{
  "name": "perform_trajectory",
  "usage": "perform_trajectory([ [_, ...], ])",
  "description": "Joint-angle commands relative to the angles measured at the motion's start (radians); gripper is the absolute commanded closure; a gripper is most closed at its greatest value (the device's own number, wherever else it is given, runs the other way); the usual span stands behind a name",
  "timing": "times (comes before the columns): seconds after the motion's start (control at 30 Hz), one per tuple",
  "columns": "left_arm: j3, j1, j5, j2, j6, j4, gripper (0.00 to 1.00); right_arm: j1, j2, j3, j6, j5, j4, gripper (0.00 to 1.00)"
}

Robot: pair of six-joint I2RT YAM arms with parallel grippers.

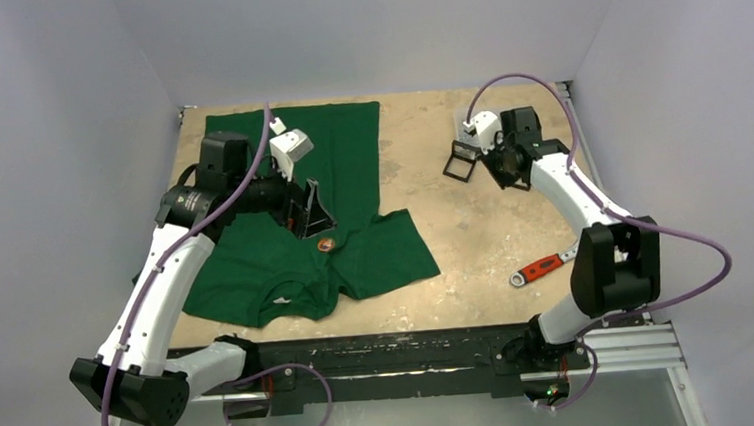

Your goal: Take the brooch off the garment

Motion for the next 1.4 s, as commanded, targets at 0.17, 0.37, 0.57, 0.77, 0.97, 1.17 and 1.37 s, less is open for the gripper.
perform_trajectory([
  [0.17, 0.052, 0.007, -0.007, 0.023, 0.014, -0.022, 0.01, -0.028, 0.106, -0.046, -0.102, 0.255, 0.289, 1.0],
  [0.37, 0.046, 0.007, -0.008, 0.019, 0.021, -0.034, 0.01, -0.033, 0.183, -0.038, -0.123, 0.291, 0.352, 1.0],
  [0.57, 0.044, 0.007, -0.004, 0.02, 0.019, -0.04, 0.01, -0.036, 0.231, -0.057, -0.175, 0.332, 0.415, 1.0],
  [0.77, 0.036, 0.007, -0.002, 0.016, 0.014, -0.039, 0.01, -0.038, 0.266, -0.074, -0.23, 0.364, 0.471, 1.0],
  [0.97, 0.034, 0.007, 0.003, 0.015, 0.012, -0.037, 0.02, -0.039, 0.289, -0.081, -0.253, 0.388, 0.494, 1.0],
  [1.17, 0.031, 0.007, 0.016, 0.017, 0.005, -0.035, 0.02, -0.043, 0.312, -0.102, -0.29, 0.42, 0.534, 1.0],
  [1.37, 0.025, 0.007, 0.027, 0.015, -0.005, -0.036, 0.02, -0.047, 0.331, -0.105, -0.303, 0.434, 0.55, 1.0],
])
